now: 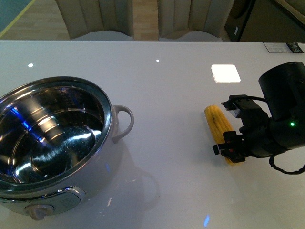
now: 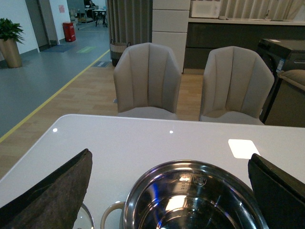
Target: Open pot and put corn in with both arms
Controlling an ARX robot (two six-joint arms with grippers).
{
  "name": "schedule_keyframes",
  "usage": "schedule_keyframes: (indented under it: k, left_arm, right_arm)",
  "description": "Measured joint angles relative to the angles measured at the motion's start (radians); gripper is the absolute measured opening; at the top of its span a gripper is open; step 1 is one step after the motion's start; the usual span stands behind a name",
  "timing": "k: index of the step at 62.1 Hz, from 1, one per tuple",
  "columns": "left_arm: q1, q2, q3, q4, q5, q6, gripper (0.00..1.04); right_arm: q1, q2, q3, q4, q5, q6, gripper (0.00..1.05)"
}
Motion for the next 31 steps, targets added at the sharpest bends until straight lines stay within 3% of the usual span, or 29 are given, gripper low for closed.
schedule_keyframes:
  k: [19, 31]
  left_arm:
    - [0.0, 0.0, 0.0, 0.0, 0.0, 0.0, 0.98]
    - [0.0, 0.0, 0.0, 0.0, 0.0, 0.0, 0.98]
  right_arm:
    - [-0.03, -0.239, -0.085, -0.01, -0.074, 0.006, 0.23]
    - [0.037, -0.389, -0.101, -0.033, -0.117, 0.063, 0.23]
